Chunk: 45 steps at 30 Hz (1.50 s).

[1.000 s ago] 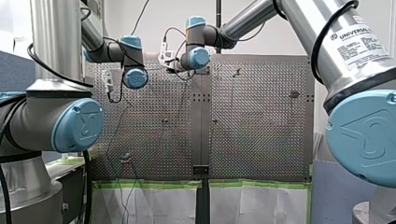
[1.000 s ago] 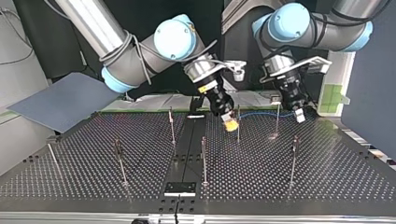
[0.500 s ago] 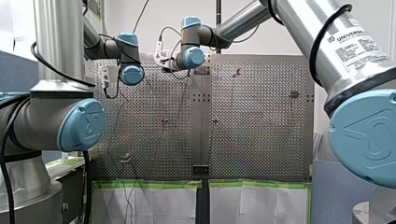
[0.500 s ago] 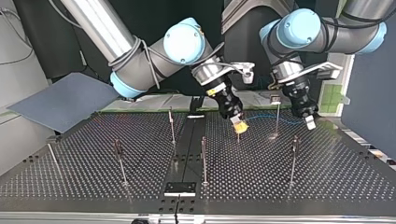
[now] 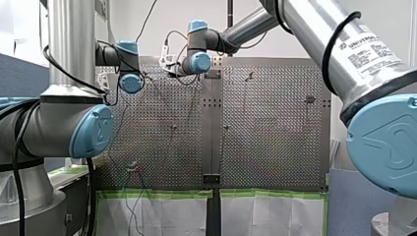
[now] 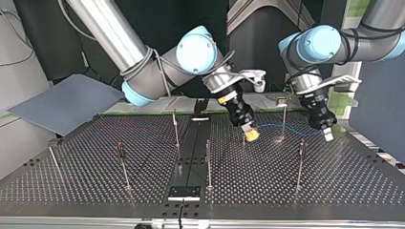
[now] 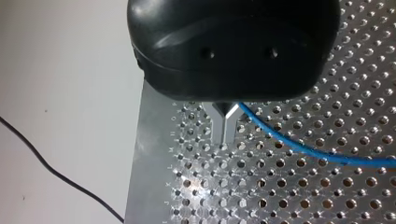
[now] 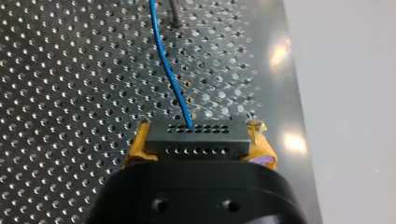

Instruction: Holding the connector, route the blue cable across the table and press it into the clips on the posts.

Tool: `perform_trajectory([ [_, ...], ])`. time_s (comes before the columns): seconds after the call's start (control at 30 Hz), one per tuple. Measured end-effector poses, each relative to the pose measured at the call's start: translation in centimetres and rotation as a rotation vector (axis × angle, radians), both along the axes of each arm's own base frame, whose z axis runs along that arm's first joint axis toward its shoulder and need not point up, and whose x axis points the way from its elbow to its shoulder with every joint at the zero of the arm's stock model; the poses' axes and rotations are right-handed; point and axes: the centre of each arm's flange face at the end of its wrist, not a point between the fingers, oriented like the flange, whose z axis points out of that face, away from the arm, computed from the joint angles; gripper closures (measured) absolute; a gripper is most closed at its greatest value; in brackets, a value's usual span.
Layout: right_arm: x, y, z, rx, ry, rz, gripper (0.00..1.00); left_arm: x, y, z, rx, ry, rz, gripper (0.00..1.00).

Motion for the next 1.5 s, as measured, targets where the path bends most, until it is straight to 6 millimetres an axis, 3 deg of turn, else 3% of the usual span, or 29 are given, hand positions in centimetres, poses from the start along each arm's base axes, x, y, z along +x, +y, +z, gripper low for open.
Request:
perform_trajectory([
  [0.23, 1.1, -0.4, -0.5, -0.001, -0.003, 0.005, 1.0, 1.4, 0.0, -0.7, -0.007, -0.005, -0.047, 1.0],
  [0.7, 2.1, -1.4, -0.2, -0.007, -0.025, 0.002, 1.0, 3.3, 1.9, 0.6, 0.003, -0.038, -0.047, 1.0],
  [1.13, 1.7, -2.8, 1.0, -0.012, -0.047, -0.015, 1.0, 7.0, 2.6, -0.7, 0.006, -0.036, -0.101, 1.0],
  [1.3, 1.6, -3.5, 0.5, -0.008, -0.042, -0.022, 1.0, 8.7, 2.6, -1.4, 0.008, -0.044, -0.128, 1.0],
  [1.5, 1.6, -4.3, -0.6, -0.001, -0.032, -0.031, 1.0, 9.2, 2.9, -2.4, 0.0, -0.026, -0.118, 1.0],
])
